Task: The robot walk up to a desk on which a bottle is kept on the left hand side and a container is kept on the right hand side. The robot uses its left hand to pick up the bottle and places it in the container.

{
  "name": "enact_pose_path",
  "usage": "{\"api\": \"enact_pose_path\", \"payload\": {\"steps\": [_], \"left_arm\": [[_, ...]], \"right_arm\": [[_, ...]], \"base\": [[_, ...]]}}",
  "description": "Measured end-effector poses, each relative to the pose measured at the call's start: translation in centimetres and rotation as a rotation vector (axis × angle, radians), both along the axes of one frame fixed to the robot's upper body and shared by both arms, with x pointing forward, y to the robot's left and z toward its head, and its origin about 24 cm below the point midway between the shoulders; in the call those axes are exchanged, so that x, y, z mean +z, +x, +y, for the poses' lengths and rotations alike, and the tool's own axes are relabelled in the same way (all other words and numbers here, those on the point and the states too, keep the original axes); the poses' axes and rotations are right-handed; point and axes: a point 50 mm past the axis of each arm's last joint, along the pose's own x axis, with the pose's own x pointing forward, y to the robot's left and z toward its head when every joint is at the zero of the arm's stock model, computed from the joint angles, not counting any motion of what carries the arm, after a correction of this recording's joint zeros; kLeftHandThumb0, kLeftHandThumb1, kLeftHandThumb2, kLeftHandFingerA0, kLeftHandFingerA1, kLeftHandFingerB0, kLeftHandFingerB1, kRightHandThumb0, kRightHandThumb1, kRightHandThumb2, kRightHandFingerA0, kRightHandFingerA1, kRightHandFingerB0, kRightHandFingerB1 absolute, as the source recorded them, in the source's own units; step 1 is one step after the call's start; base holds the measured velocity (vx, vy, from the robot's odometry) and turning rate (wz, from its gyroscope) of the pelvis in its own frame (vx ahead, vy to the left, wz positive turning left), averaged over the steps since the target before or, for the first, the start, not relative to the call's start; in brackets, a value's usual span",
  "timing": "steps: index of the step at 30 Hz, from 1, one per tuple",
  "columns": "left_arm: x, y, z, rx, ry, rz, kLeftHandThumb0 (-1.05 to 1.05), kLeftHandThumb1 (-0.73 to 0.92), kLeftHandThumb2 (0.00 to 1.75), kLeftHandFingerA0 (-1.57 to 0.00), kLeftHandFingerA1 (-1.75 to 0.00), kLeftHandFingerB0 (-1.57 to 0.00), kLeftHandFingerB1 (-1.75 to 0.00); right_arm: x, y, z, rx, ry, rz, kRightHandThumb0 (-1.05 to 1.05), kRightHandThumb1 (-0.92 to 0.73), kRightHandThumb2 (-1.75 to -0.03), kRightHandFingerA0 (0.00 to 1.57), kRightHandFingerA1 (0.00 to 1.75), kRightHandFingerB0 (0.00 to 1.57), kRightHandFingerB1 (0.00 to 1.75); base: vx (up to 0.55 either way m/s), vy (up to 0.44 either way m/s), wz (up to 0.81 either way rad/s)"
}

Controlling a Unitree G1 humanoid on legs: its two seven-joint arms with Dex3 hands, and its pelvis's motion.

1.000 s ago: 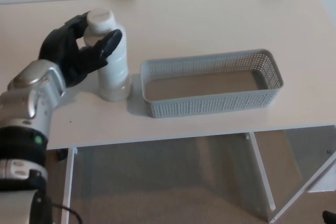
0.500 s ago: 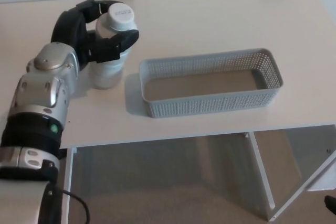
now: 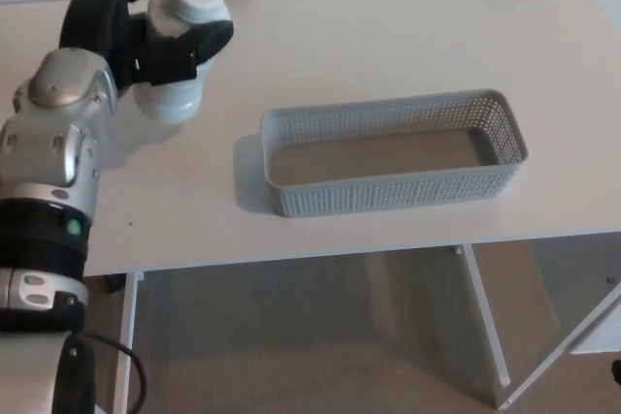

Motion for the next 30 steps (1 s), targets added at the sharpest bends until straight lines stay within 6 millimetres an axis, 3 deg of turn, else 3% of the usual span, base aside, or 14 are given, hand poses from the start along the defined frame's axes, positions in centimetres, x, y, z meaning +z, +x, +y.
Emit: {"api": "enact_pose_path", "payload": {"steps": [6,9,13,14,16,20,21,24,26,27,30], "left_arm": [[2.6,-0.2,-1.0,-0.04,-0.036,-0.077,-0.13,0.7,0.9,-1.1,-1.28,-0.74,-1.18],[2.9,-0.3,-1.4,-0.051,-0.051,-0.084,-0.1,0.77,0.77,-1.12,-1.23,-0.76,-1.13],[4.1,-0.8,-3.8,-0.13,-0.097,-0.108,-0.07,0.76,0.81,-1.06,-1.3,-0.72,-1.12],[4.1,-0.8,-4.1,-0.138,-0.097,-0.109,-0.07,0.76,0.81,-1.06,-1.3,-0.72,-1.12],[4.2,-0.8,-5.1,-0.169,-0.099,-0.109,-0.06,0.69,0.86,-1.15,-0.99,-0.8,-1.13],[4.0,-1.0,-6.8,-0.217,-0.096,-0.101,-0.11,0.67,0.87,-1.17,-1.09,-0.82,-1.14],[3.7,-1.1,-7.9,-0.244,-0.097,-0.094,-0.15,0.63,0.92,-1.22,-1.14,-0.89,-1.1],[3.3,-1.4,-10.3,-0.302,-0.111,-0.081,-0.16,0.63,0.94,-1.23,-1.15,-0.87,-1.13],[3.2,-1.6,-11.5,-0.332,-0.119,-0.075,-0.17,0.66,0.86,-1.24,-1.18,-0.84,-1.16],[3.2,-1.6,-11.5,-0.332,-0.119,-0.075,-0.22,0.55,1.03,-1.25,-1.17,-0.95,-1.08],[2.8,-2.1,-13.3,-0.38,-0.109,-0.063,-0.21,0.52,1.05,-1.26,-1.18,-1.0,-1.09]], "right_arm": [[-0.1,-0.2,-0.2,0.005,-0.006,0.011,-0.2,-0.49,-0.92,0.35,0.6,0.14,0.49],[-0.1,-0.2,-0.1,0.007,-0.008,0.013,-0.2,-0.49,-0.92,0.36,0.6,0.14,0.49],[-0.3,-0.1,0.1,0.017,-0.006,0.02,-0.2,-0.5,-0.92,0.35,0.6,0.13,0.49],[-0.3,0.0,0.2,0.019,-0.006,0.018,-0.2,-0.5,-0.92,0.35,0.6,0.13,0.49],[-0.2,0.3,0.3,0.024,-0.005,0.012,-0.2,-0.48,-0.92,0.35,0.6,0.14,0.49],[-0.2,0.5,0.3,0.025,-0.005,0.007,-0.2,-0.49,-0.92,0.35,0.6,0.14,0.49],[-0.2,0.5,0.3,0.025,-0.005,0.006,-0.21,-0.48,-0.92,0.36,0.6,0.14,0.49],[-0.1,0.6,0.2,0.025,-0.008,0.005,-0.21,-0.48,-0.92,0.37,0.61,0.15,0.5],[0.0,0.7,0.2,0.026,-0.008,0.003,-0.2,-0.49,-0.92,0.38,0.61,0.14,0.49],[0.0,0.7,0.2,0.026,-0.008,0.003,-0.2,-0.49,-0.92,0.37,0.61,0.13,0.49],[0.0,0.8,0.2,0.026,-0.008,0.002,-0.2,-0.49,-0.92,0.37,0.6,0.13,0.49]], "base": [[0.0,0.0,0.0],[0.0,0.0,0.0],[0.0,0.0,0.0],[0.0,0.0,0.0],[0.0,0.0,0.0],[0.0,0.0,0.0],[0.0,0.0,0.0],[0.0,0.0,0.0],[0.0,0.0,0.0],[0.0,0.0,0.0],[0.0,0.0,0.0]]}}
